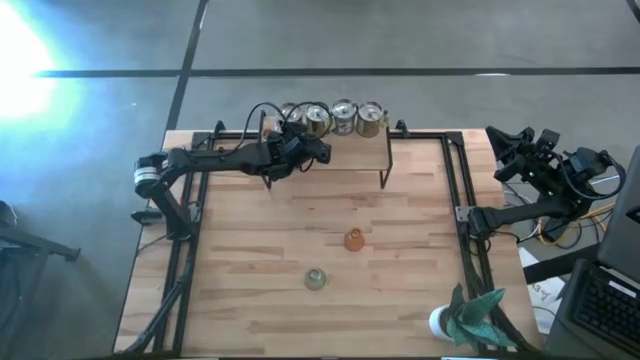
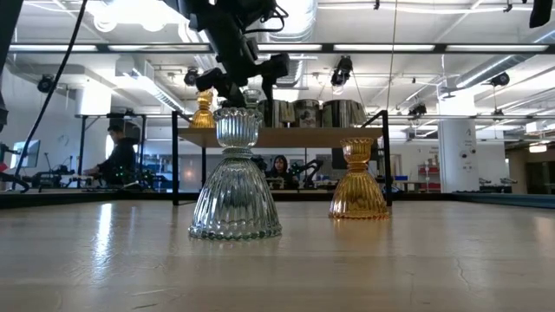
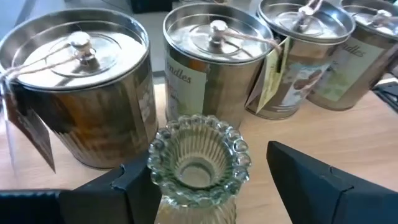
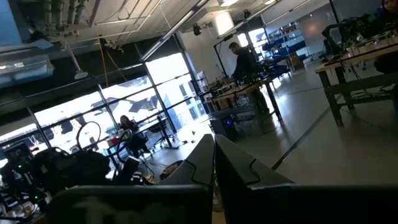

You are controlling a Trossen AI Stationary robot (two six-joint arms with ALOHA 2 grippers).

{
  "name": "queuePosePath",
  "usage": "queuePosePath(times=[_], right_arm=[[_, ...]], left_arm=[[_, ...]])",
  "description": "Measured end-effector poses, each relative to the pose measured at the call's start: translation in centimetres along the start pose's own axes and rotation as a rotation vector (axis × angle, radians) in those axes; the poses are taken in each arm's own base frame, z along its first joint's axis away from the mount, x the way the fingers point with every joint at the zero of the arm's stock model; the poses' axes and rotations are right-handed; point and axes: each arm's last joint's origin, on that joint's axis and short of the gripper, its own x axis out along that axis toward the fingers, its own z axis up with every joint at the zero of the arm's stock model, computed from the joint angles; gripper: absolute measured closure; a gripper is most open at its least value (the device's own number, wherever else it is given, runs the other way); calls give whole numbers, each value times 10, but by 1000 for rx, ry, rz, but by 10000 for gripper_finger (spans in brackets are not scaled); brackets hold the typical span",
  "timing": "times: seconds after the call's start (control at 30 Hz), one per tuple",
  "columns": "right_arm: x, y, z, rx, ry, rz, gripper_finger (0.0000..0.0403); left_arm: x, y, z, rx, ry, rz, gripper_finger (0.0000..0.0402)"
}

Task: Pick & Place candle stick holders
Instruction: Put the green glass candle holder on the shelf

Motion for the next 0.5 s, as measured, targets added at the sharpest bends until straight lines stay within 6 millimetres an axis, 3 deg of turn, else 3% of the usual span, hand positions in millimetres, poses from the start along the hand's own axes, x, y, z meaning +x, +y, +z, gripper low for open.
queuePosePath(times=[0.33,0.5], right_arm=[[0,0,0,-14,3,0,394],[0,0,0,-112,2,-1,394]], left_arm=[[-27,11,15,22,10,-30,126],[-57,19,25,40,14,-77,127]])
